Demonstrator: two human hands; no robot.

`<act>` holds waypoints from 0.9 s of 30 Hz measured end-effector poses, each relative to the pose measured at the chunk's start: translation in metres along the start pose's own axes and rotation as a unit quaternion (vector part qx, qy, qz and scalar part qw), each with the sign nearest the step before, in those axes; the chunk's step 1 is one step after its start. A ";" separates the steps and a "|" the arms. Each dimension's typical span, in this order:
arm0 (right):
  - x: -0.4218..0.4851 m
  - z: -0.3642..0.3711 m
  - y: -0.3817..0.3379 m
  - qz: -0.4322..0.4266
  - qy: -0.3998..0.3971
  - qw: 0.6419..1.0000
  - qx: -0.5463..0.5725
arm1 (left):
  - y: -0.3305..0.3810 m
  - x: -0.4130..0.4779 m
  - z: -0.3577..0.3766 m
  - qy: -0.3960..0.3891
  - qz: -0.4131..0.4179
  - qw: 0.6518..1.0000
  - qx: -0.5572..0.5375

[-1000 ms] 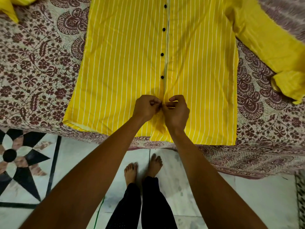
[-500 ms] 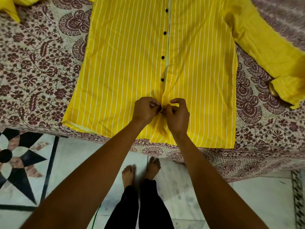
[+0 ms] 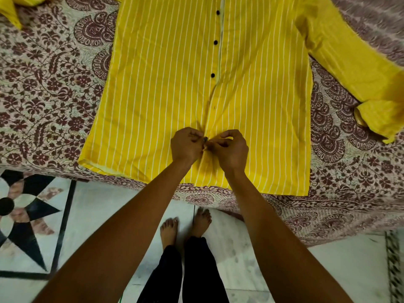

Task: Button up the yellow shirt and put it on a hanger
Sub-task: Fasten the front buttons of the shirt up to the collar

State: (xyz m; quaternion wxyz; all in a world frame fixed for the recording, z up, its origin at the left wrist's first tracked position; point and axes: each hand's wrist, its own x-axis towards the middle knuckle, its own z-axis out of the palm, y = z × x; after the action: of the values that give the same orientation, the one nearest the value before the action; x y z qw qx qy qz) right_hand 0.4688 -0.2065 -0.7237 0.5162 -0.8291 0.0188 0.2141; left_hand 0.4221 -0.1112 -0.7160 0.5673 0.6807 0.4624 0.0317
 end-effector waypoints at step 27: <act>0.008 0.002 -0.004 0.111 -0.005 0.992 0.062 | -0.014 0.007 -0.001 -0.068 0.045 0.996 -0.033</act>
State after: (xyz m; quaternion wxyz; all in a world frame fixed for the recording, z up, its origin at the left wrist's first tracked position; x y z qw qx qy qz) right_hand 0.4761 -0.2012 -0.7245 0.5394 -0.7875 0.1214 0.2723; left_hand 0.4169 -0.1074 -0.7303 0.6172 0.6826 0.3904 0.0262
